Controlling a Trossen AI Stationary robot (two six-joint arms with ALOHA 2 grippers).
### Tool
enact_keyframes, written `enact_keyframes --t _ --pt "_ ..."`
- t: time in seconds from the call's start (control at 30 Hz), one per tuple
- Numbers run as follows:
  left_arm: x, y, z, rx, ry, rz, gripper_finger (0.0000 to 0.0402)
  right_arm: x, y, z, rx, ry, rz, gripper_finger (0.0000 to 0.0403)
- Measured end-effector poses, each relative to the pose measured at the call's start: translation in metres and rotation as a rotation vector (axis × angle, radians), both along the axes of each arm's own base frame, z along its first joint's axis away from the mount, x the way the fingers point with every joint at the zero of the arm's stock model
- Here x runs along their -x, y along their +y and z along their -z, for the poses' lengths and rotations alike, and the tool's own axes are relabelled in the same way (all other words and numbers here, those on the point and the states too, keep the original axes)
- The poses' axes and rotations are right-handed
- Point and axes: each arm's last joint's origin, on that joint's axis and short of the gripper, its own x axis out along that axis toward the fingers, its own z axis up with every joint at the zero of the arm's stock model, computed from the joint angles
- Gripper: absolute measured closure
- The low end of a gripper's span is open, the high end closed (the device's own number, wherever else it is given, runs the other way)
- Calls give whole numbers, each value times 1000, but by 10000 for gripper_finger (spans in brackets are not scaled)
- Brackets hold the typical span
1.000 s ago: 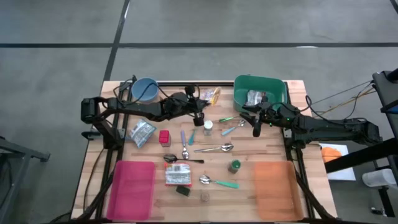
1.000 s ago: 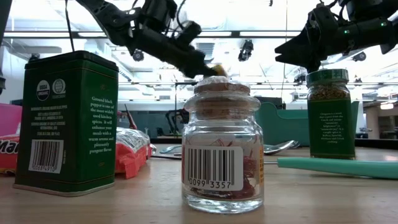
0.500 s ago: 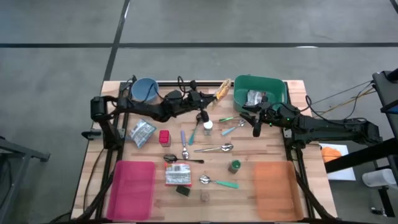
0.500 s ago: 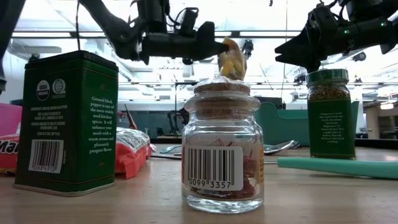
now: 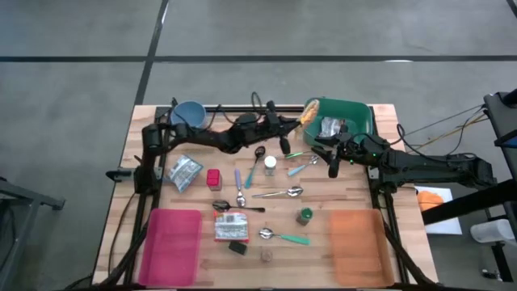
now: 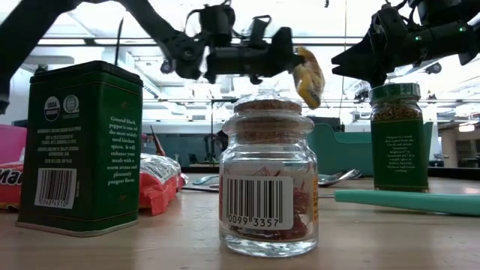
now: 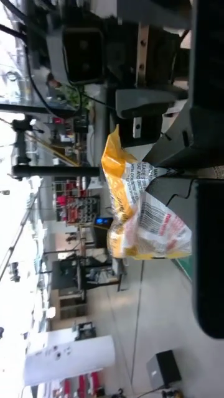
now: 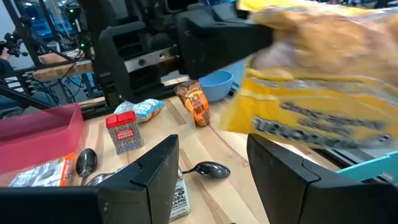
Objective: Pick & Place Food Item
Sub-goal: Put the yellow noodle pack into the green bin
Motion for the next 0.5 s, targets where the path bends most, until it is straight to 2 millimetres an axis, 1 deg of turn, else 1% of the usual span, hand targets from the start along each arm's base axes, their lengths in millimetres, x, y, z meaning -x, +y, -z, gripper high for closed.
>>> enact_keyframes --t 0.1,0.23,0.37,0.5 --pt "-16 6 -3 13 36 17 400 0 0 0 0 0 0 216" --pt "-37 12 0 33 106 20 400 0 0 0 1 1 0 216" --pt "-52 19 5 45 143 15 400 0 0 0 2 0 0 216" --pt "-61 30 6 50 159 -1 400 0 0 0 1 1 0 216"
